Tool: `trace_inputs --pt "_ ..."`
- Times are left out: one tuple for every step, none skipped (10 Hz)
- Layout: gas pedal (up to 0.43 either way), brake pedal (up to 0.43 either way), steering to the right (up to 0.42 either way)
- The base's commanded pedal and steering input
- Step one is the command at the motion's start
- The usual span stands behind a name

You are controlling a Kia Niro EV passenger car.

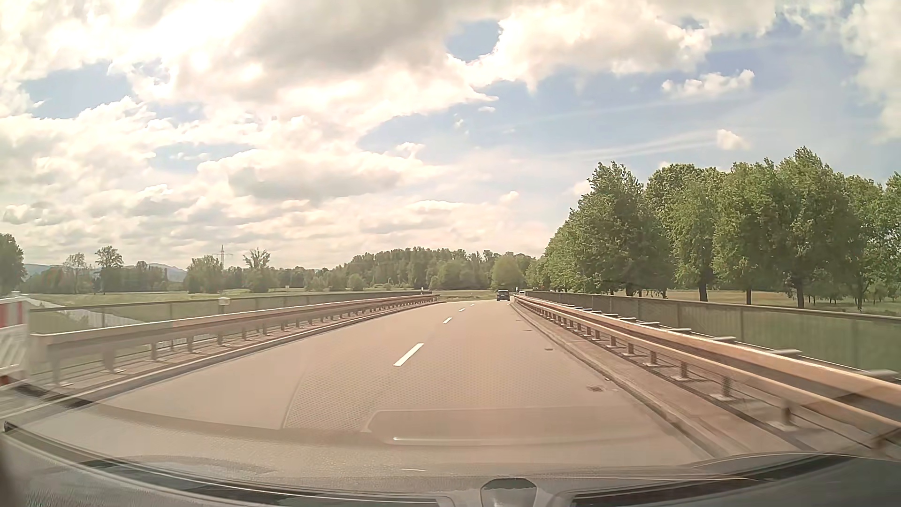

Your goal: Follow the waypoints while adhering to traffic rules and regulations

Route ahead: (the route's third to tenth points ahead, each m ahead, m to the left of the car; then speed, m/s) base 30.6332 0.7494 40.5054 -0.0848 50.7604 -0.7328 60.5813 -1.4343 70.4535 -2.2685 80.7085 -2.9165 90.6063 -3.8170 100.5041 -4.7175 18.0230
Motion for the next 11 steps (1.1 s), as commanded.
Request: trace_inputs --pt "0.098 0.0 0.008" --pt "0.098 0.0 0.008" --pt "0.098 0.0 0.008" --pt "0.098 0.0 0.008" --pt "0.087 0.0 0.008" --pt "0.087 0.0 0.008" --pt "0.087 0.0 0.008" --pt "0.087 0.0 0.008" --pt "0.087 0.0 0.008" --pt "0.087 0.0 0.008" --pt "0.087 0.0 0.008"
